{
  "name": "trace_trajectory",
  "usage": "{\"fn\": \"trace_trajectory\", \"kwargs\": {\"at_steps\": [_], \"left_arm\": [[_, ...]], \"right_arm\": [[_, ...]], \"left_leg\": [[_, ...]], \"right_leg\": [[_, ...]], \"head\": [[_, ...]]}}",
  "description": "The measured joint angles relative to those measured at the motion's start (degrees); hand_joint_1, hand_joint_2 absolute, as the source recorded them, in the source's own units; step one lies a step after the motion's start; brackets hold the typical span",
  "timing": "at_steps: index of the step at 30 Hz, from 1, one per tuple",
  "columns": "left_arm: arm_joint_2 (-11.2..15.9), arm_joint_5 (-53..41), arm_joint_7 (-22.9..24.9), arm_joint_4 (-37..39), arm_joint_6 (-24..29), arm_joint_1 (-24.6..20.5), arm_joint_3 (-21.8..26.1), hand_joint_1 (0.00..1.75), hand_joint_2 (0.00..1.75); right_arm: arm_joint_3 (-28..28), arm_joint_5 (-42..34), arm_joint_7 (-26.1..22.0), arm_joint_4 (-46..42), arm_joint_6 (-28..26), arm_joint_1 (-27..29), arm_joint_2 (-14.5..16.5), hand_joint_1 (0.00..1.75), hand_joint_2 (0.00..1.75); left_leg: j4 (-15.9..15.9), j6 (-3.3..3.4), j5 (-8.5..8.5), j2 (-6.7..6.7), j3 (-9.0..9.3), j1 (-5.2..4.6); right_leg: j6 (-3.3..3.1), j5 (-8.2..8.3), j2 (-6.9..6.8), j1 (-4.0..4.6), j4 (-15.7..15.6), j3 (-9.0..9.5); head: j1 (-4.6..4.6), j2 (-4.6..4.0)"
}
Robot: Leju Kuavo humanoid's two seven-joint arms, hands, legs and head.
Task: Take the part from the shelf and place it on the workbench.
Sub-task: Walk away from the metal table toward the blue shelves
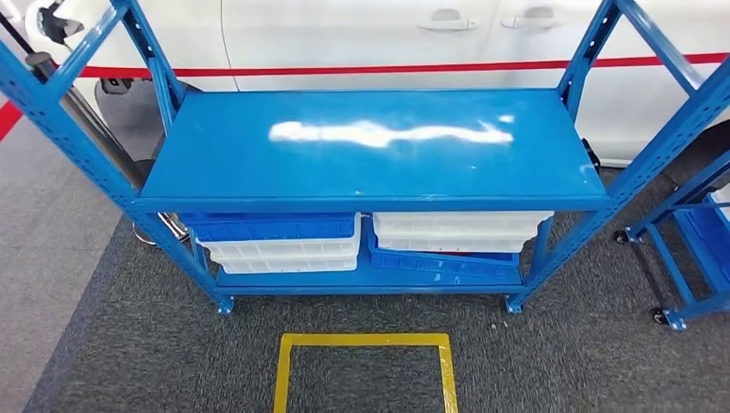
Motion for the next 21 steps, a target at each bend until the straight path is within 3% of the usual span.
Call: {"fn": "trace_trajectory", "kwargs": {"at_steps": [1,3,4,5,8,9,11,13,15,17,18,19,21], "left_arm": [[0.01,-0.14,0.18,0.0,-0.03,0.04,-0.01,0.0,0.0],[0.02,-0.45,0.53,0.0,-0.01,0.14,-0.04,0.0,0.0],[0.02,-0.54,0.66,0.0,0.03,0.18,-0.06,0.0,0.0],[0.02,-0.65,0.75,0.0,0.07,0.26,-0.08,0.0,0.0],[0.03,-0.83,0.9,0.01,0.33,0.59,-0.11,0.0,0.0],[0.04,-0.84,0.96,0.01,0.51,0.61,-0.13,0.0,0.0],[0.07,-0.87,1.05,0.0,1.03,0.31,-0.21,0.0,0.0],[0.08,-0.99,1.11,0.0,1.75,-0.09,-0.33,0.0,0.87],[0.11,-1.33,1.21,0.0,2.48,-0.25,-0.42,0.0,1.75],[0.13,-2.16,1.51,0.0,3.6,-0.06,-0.67,0.0,1.75],[0.14,-2.71,1.79,0.0,4.46,0.09,-0.93,0.0,1.75],[0.14,-3.28,2.14,0.0,5.37,0.22,-1.21,0.0,1.75],[0.15,-3.97,2.83,0.0,6.78,0.35,-1.68,0.0,1.75]], "right_arm": [[-0.01,0.03,0.0,0.01,0.01,-0.05,0.0,0.0,0.0],[-0.01,0.08,0.0,0.01,0.01,-0.05,0.0,0.0,0.0],[-0.01,0.1,0.0,0.01,0.01,-0.02,0.0,0.0,0.0],[-0.01,0.13,0.0,0.01,0.01,0.01,0.0,0.0,0.0],[-0.02,0.19,-0.26,0.11,0.2,0.0,0.02,0.0,0.0],[-0.02,0.13,-0.51,0.15,0.26,-0.07,0.04,0.0,0.0],[-0.14,-0.52,-1.13,0.1,0.13,-0.43,0.1,0.0,0.0],[-0.63,-1.73,-1.77,0.03,-0.23,-0.8,0.16,0.0,0.87],[-1.28,-2.79,-2.39,-0.02,-0.71,-0.94,0.22,0.0,1.75],[-2.04,-3.82,-3.46,-0.04,-1.39,-0.85,0.25,0.0,1.75],[-2.5,-4.34,-4.15,-0.05,-1.94,-0.81,0.25,0.0,1.75],[-2.96,-4.84,-4.81,-0.07,-2.6,-0.78,0.26,0.0,1.75],[-3.83,-5.66,-5.67,-0.08,-3.84,-0.81,0.28,0.0,1.75]], "left_leg": [[1.0,-0.38,-2.81,0.01,-2.15,0.32],[-0.13,-1.03,-8.31,0.03,-5.13,0.92],[-1.89,-1.3,-9.07,0.04,-6.0,1.16],[-4.49,-1.43,-7.21,0.06,-6.5,1.37],[-11.51,-1.0,5.99,0.4,-7.07,1.48],[-12.03,-0.53,8.25,0.48,-7.06,1.33],[-11.94,0.55,8.52,0.41,-6.56,1.13],[-12.7,1.5,8.5,0.34,-6.07,1.14],[-13.26,2.19,8.38,0.39,-5.69,0.98],[-13.36,2.65,8.09,0.44,-5.5,0.68],[-13.35,2.79,7.91,0.41,-5.34,0.55],[-13.35,2.82,7.76,0.33,-5.12,0.46],[-13.35,2.73,7.48,0.18,-4.61,0.32]], "right_leg": [[0.01,-0.53,0.1,-0.15,-0.56,1.25],[0.32,-1.87,0.36,-0.43,-1.3,3.55],[0.55,-2.62,0.42,-0.56,-1.44,4.63],[0.8,-3.43,0.44,-0.67,-1.49,5.63],[1.83,-5.93,0.55,-0.65,-1.03,7.72],[2.28,-6.65,0.59,-0.59,-0.89,8.11],[3.13,-7.65,0.46,-0.65,-0.97,8.84],[3.61,-8.87,0.05,-0.8,0.4,8.54],[3.78,-11.77,-0.24,-0.77,6.37,5.28],[3.82,-13.92,-0.25,-0.68,13.54,0.58],[3.76,-13.37,-0.25,-0.62,14.88,-0.79],[3.61,-11.67,-0.25,-0.53,14.1,-1.15],[2.96,-6.58,-0.28,-0.28,7.45,0.73]], "head": [[-0.08,0.0],[-0.12,0.0],[-0.14,0.0],[-0.16,0.0],[-0.38,0.0],[-0.44,0.0],[-0.46,0.0],[-0.44,0.0],[-0.39,0.0],[-0.37,0.0],[-0.36,0.0],[-0.34,0.0],[-0.32,0.0]]}}
